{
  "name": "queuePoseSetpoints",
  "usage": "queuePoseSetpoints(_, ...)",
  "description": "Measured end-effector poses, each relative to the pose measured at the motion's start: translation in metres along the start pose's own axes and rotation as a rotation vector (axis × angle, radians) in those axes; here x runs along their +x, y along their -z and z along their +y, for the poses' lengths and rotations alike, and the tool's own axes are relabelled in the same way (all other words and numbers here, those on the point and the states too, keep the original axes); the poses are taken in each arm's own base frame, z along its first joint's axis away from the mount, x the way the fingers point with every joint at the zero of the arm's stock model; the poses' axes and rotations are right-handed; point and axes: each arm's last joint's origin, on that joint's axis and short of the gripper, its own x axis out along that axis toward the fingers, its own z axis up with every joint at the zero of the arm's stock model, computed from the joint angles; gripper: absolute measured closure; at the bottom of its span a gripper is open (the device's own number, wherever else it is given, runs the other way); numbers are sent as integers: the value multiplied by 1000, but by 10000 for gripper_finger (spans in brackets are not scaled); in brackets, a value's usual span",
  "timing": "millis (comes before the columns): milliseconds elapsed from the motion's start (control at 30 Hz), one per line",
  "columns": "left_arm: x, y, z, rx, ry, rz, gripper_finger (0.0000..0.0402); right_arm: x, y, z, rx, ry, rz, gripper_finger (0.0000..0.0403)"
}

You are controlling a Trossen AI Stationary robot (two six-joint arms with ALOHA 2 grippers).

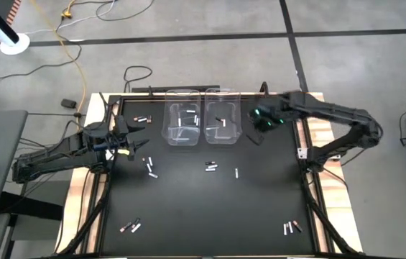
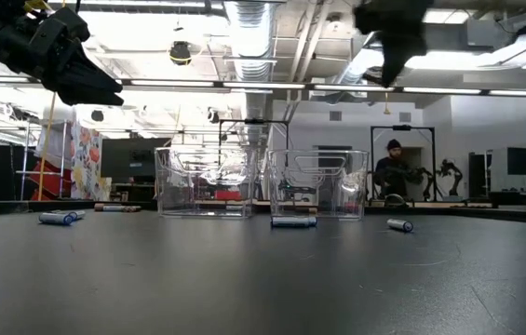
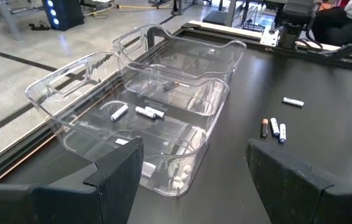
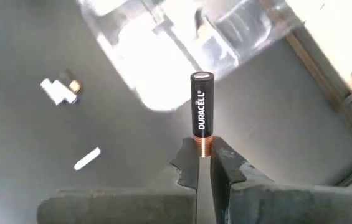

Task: Sort batteries
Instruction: Put the black battery into the right transparent bin

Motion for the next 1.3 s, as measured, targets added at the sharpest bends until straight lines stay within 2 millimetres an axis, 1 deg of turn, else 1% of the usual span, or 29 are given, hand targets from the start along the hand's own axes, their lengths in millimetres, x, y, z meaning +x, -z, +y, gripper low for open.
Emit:
queuePoseSetpoints(133,0,0,0,0,0,1,123,9,-42,-5,-101,26,-17,376)
queuePoseSetpoints(267,0,0,0,5,0,2,123,29,-85,-9,-188,34,-13,377)
queuePoseSetpoints(400,0,0,0,35,0,2,123,58,-120,-12,-264,0,19,377)
queuePoseSetpoints(467,0,0,0,47,-4,4,123,78,-132,-15,-298,-5,62,377)
queuePoseSetpoints(533,0,1,0,51,-7,8,123,99,-141,-19,-321,-9,130,377)
queuePoseSetpoints(667,0,2,0,52,-7,19,123,145,-146,-28,-346,-22,291,377)
queuePoseSetpoints(767,0,2,0,46,-7,20,123,177,-143,-33,-356,-28,397,377)
queuePoseSetpoints(867,0,2,0,46,-7,26,123,205,-141,-36,-370,-35,452,377)
queuePoseSetpoints(1000,0,4,0,50,-7,38,123,236,-136,-36,-380,-45,519,376)
queuePoseSetpoints(1067,0,4,0,50,-10,38,123,249,-133,-35,-379,-57,550,376)
queuePoseSetpoints(1167,0,4,1,51,-23,39,123,260,-131,-34,-375,-77,563,375)
queuePoseSetpoints(1300,0,4,1,51,-25,39,123,262,-130,-34,-375,-79,569,366)
